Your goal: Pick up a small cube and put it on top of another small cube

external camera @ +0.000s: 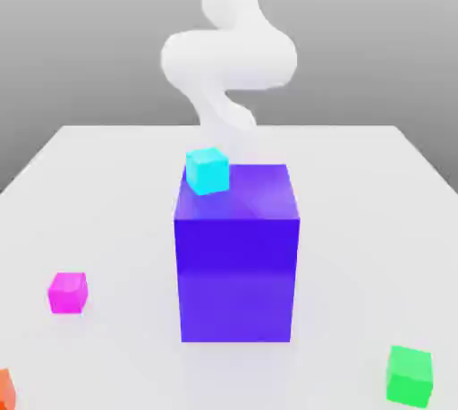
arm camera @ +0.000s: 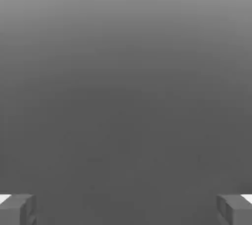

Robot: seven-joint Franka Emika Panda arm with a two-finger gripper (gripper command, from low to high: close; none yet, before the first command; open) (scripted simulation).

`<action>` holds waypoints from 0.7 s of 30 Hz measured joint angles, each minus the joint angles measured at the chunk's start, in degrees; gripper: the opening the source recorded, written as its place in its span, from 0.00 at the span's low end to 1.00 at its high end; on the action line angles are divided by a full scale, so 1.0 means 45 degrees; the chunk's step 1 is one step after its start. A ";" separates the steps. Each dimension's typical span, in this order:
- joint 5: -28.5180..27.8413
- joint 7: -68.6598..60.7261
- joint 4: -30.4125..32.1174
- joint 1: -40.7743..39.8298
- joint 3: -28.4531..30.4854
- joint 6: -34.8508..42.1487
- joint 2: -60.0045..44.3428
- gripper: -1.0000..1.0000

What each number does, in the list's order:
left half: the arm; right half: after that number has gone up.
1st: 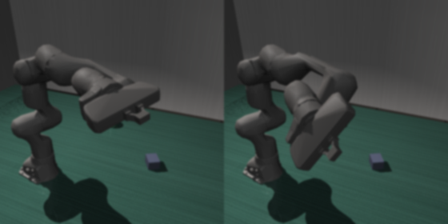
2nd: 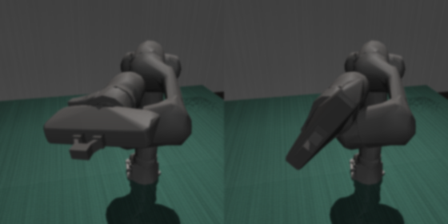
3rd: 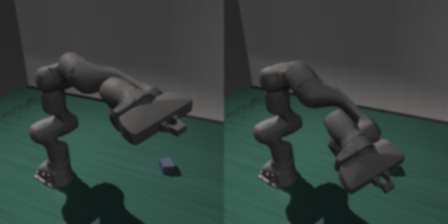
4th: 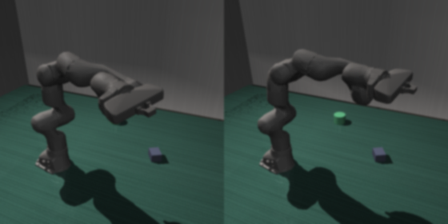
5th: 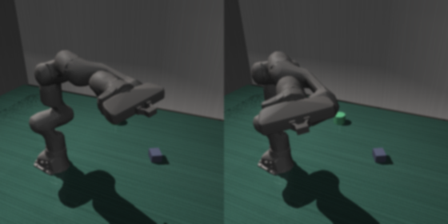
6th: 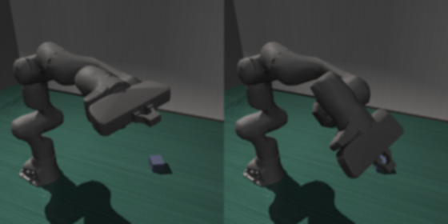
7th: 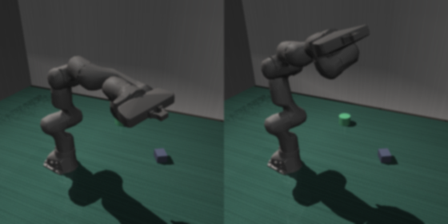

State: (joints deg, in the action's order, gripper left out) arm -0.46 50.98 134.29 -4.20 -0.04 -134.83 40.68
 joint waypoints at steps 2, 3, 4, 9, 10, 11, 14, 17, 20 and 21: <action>-0.0127 0.1022 0.0480 -0.0755 0.0044 -0.0589 -0.0997 0.50; -0.0189 0.1509 0.0709 -0.1106 0.0077 -0.0868 -0.1471 0.50; -0.0252 0.1991 0.0935 -0.1446 0.0119 -0.1144 -0.1939 0.50; -0.0529 0.4348 0.2052 -0.3045 0.0453 -0.2506 -0.4251 0.50; -0.0572 0.4810 0.2275 -0.3342 0.0547 -0.2779 -0.4712 0.50; -0.0612 0.5270 0.2498 -0.3618 0.0664 -0.3051 -0.5172 0.50; -0.0655 0.6592 0.3168 -0.4378 0.1077 -0.3870 -0.6554 0.50; -0.0487 0.7760 0.3838 -0.5035 0.1593 -0.4686 -0.7938 0.50; 0.0116 0.8623 0.4512 -0.5876 0.1993 -0.5517 -0.9333 0.50; 0.0437 0.8826 0.4735 -0.6074 0.2061 -0.5788 -0.9800 0.50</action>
State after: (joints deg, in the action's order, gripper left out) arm 1.51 90.70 155.60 -31.53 9.24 -160.87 -3.42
